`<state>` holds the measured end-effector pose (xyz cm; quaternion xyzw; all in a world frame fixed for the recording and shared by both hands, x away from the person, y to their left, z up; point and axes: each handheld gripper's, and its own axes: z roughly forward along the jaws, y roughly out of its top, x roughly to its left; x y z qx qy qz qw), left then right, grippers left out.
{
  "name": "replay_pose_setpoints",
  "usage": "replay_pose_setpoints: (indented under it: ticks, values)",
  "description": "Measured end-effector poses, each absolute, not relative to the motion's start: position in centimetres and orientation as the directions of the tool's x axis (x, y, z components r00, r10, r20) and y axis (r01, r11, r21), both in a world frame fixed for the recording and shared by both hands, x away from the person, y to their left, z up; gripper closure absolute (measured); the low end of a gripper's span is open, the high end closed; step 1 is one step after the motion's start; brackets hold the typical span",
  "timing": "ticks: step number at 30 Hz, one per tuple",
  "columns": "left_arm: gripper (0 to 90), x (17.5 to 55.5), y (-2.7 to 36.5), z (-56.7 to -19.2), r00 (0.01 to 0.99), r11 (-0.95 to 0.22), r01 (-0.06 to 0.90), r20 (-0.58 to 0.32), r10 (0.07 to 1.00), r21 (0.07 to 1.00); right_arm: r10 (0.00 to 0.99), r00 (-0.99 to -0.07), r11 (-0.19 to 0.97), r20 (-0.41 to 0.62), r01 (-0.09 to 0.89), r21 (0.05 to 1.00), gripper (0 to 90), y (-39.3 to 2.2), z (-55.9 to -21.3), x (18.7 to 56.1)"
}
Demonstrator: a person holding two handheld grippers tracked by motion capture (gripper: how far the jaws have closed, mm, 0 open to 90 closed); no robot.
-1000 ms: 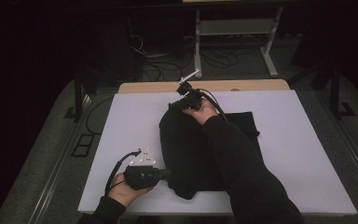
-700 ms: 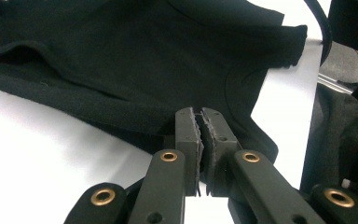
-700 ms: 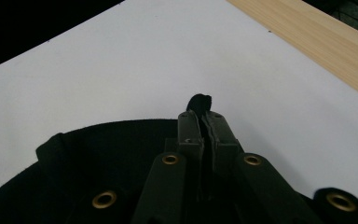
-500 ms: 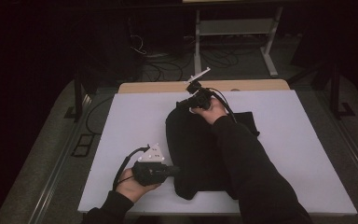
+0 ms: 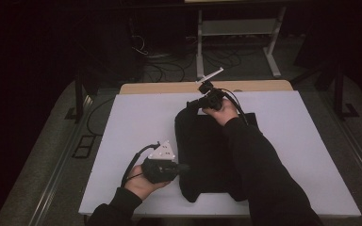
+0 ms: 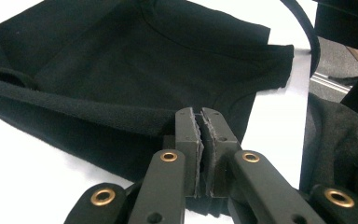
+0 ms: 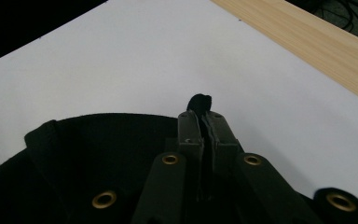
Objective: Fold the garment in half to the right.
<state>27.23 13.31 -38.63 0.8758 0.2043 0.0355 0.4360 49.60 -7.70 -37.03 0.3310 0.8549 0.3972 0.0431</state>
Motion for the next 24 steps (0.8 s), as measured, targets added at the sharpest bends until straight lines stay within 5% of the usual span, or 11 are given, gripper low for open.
replay_pose_setpoints:
  ticks: [24]
  values:
    - [84.7, 28.3, 9.1, -38.2, 0.937, -0.557, 0.29, -0.111, 0.332, 0.778, 0.643, -0.74, 0.424, 0.197, 0.558, 0.713, 84.8, -12.4, -36.9, 48.7]
